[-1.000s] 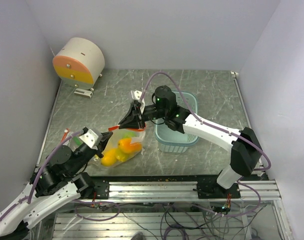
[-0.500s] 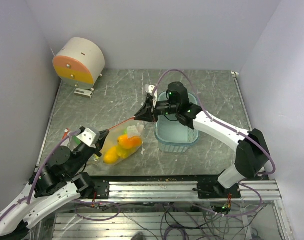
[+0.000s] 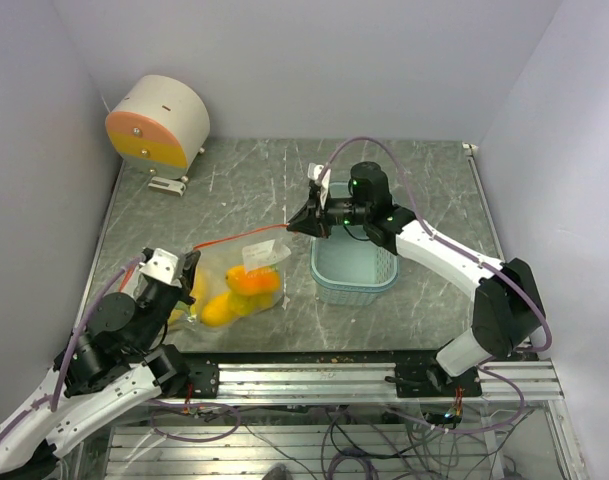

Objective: Place the food in the zip-top bag and seal the zipper
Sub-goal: Zip the zipper food storage bag.

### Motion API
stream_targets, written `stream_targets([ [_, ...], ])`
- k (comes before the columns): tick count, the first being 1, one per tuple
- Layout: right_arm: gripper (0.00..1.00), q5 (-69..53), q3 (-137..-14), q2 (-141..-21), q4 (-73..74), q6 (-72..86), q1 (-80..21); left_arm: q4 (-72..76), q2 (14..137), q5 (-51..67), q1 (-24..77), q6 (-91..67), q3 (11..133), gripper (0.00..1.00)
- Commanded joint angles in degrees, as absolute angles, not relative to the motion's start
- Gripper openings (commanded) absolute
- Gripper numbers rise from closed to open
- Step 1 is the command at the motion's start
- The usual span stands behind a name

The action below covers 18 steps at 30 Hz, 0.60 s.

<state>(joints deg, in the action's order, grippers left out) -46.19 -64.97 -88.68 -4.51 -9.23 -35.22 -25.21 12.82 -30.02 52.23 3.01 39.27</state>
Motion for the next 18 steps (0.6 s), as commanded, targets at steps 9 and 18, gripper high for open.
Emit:
stream_targets([
  [9,0.26,-28.6,-66.0,-88.8,-3.4,-4.4,-32.1,-16.1,14.3,-40.1,52.0,4.0,41.3,0.07],
  [18,1.00,-11.7,-68.2,-86.5,-2.6,6.1,-32.1,12.7,27.8,-49.1,52.0,3.3,37.2,0.07],
])
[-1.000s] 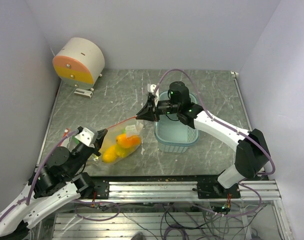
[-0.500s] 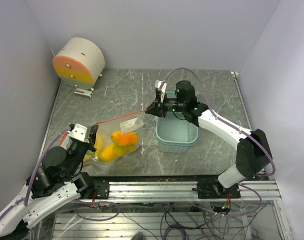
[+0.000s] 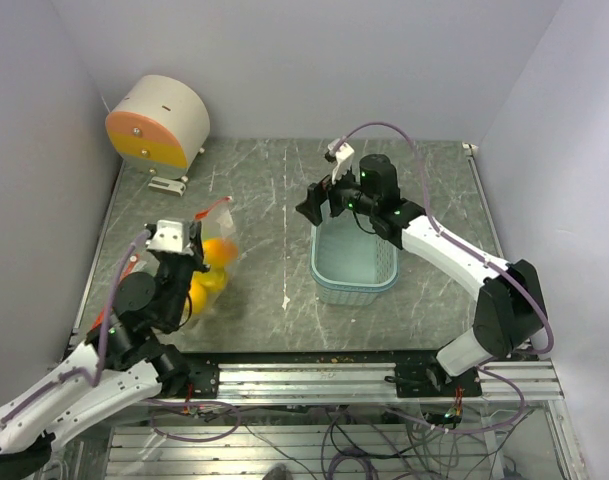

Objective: Place the food in the zip-top bag and seal the zipper
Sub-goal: Zip the zipper food storage bag, then place the zipper food storage bag at the center of the board, then reset both arms

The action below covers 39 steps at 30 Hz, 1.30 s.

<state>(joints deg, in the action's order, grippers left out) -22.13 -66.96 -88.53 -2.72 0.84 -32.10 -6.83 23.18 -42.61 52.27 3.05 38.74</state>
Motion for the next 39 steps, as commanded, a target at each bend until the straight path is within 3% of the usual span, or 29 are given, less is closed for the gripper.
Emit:
stream_targets([
  [1,1.00,-10.0,-68.4,-86.4,-1.8,6.6,-32.2,15.0,29.4,-50.2,52.0,2.8,37.2,0.09],
  [2,1.00,-8.1,-68.8,-86.5,-0.7,7.1,-32.2,16.1,31.0,-51.1,52.0,2.2,37.5,0.28],
  [4,1.00,-5.2,-69.4,-86.6,1.2,8.8,-32.1,14.3,34.0,-52.3,52.0,0.2,39.2,0.86],
  [5,1.00,-3.8,-69.6,-86.6,2.0,9.5,-32.1,12.5,35.4,-52.6,52.0,-0.7,40.3,0.98],
  [16,1.00,3.6,-67.5,-83.4,6.0,16.0,-32.2,-6.2,36.5,-53.0,51.9,-11.2,46.3,1.00],
  [39,1.00,9.0,-64.6,-79.8,10.7,17.5,-32.2,-10.0,37.4,-47.7,51.9,-13.1,45.9,1.00],
])
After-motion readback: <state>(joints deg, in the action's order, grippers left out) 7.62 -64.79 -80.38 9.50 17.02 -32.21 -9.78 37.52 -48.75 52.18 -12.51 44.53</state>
